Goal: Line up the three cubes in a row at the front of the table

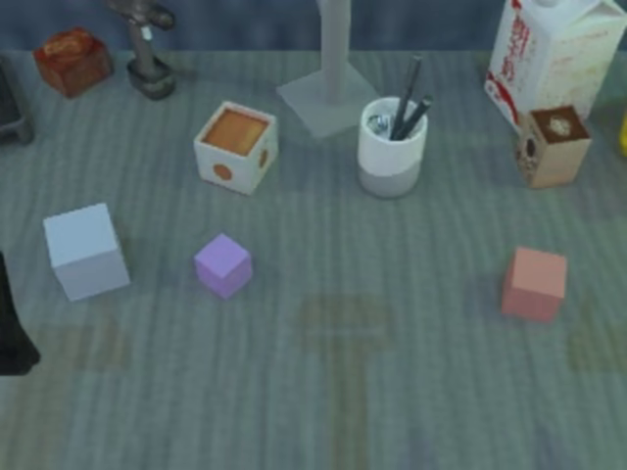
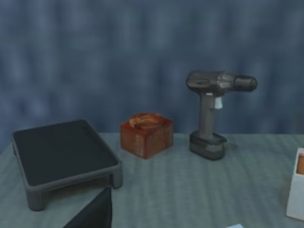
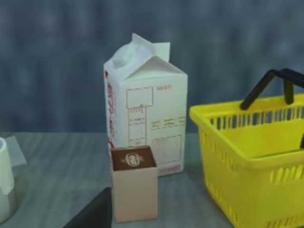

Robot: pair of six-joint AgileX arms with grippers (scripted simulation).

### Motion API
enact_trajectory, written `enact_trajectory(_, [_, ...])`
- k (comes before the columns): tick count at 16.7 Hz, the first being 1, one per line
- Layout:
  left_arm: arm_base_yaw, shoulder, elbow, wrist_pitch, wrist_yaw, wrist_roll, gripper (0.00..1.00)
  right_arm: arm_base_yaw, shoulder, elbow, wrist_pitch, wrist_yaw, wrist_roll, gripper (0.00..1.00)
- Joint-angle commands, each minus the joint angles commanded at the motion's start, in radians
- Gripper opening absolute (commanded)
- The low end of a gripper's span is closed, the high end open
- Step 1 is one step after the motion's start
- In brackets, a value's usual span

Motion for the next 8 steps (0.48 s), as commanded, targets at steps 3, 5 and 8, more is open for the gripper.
enact_trajectory(3, [-0.003, 0.01, 0.01, -0.007, 0.001, 0.002, 1.0, 0.0, 0.0, 0.0, 0.0, 0.0, 0.0, 1.0])
enact_trajectory(5, [-0.018, 0.061, 0.061, -0.04, 0.002, 0.011, 1.0, 0.0, 0.0, 0.0, 0.0, 0.0, 0.0, 1.0])
enact_trajectory(8, [-0.055, 0.217, 0.213, -0.132, 0.003, 0.036, 1.0, 0.0, 0.0, 0.0, 0.0, 0.0, 0.0, 1.0])
